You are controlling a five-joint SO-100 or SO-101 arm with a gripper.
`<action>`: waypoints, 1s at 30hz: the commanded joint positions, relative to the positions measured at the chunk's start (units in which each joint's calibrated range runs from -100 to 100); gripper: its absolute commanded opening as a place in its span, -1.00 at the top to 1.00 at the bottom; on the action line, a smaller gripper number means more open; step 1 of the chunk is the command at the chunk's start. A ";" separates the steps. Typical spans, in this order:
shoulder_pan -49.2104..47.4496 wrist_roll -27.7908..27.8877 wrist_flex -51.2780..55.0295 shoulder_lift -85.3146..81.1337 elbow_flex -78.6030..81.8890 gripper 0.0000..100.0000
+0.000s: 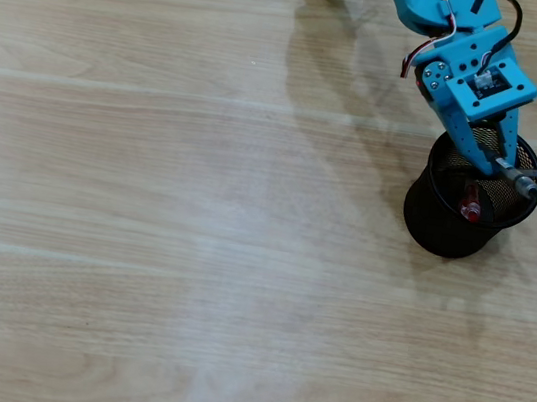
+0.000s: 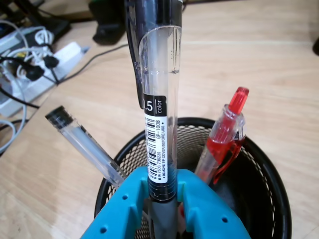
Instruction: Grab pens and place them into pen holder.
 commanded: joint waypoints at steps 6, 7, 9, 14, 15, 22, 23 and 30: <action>-0.16 0.18 -1.15 -5.02 4.07 0.48; 0.08 0.18 -1.15 -5.86 4.89 0.47; 0.57 0.18 -0.89 -9.08 7.88 0.47; 2.66 0.18 -0.55 -21.84 17.20 0.47; 2.74 0.18 -0.55 -26.66 20.28 0.47; 2.02 7.71 29.19 -44.66 21.55 0.47; 2.02 7.91 35.38 -45.76 19.65 0.47; 0.00 7.71 85.66 -41.11 -0.72 0.47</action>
